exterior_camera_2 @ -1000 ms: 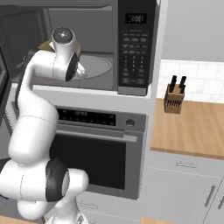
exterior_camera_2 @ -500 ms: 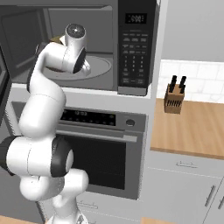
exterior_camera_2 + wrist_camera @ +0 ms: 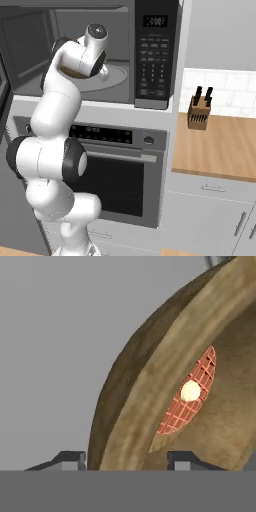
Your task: Open the microwave, place the bowl with waffle inside the microwave, then close the microwave door and turn it on.
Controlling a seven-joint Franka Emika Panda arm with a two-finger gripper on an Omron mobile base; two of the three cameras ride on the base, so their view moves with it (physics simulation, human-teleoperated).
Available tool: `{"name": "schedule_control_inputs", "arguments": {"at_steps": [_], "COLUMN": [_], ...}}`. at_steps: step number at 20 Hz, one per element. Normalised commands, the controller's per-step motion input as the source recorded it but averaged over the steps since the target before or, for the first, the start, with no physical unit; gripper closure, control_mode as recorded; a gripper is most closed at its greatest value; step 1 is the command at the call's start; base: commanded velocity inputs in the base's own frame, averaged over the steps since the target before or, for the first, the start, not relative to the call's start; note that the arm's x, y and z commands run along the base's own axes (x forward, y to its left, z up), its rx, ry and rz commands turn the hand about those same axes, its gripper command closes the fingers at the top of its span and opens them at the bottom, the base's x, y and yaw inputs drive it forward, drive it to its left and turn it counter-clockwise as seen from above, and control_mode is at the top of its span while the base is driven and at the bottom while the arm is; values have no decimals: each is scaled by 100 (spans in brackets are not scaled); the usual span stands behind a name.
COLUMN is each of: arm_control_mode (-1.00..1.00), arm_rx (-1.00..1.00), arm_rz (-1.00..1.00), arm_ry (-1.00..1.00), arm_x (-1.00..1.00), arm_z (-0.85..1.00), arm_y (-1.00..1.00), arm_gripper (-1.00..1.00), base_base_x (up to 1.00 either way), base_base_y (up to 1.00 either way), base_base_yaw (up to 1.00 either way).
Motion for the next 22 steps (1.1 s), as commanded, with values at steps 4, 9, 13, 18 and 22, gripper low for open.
{"name": "schedule_control_inputs", "arguments": {"at_steps": [4, 9, 13, 18, 22], "arm_control_mode": [-100, -100, -100, -100, -100], "arm_rx": [0, 0, 6, 1, 0], "arm_rz": [0, 10, 28, 30, 26], "arm_ry": [0, 0, 0, 0, 0], "arm_x": [15, -39, -78, -97, -100], "arm_z": [0, 11, 2, 3, 5], "arm_y": [0, -1, -38, -13, 0], "arm_gripper": [-100, -100, -100, -100, -100], "base_base_x": [0, 0, 0, 0, 0], "base_base_y": [0, 0, 0, 0, 0], "base_base_yaw": [0, 0, 0, 0, 0]}}
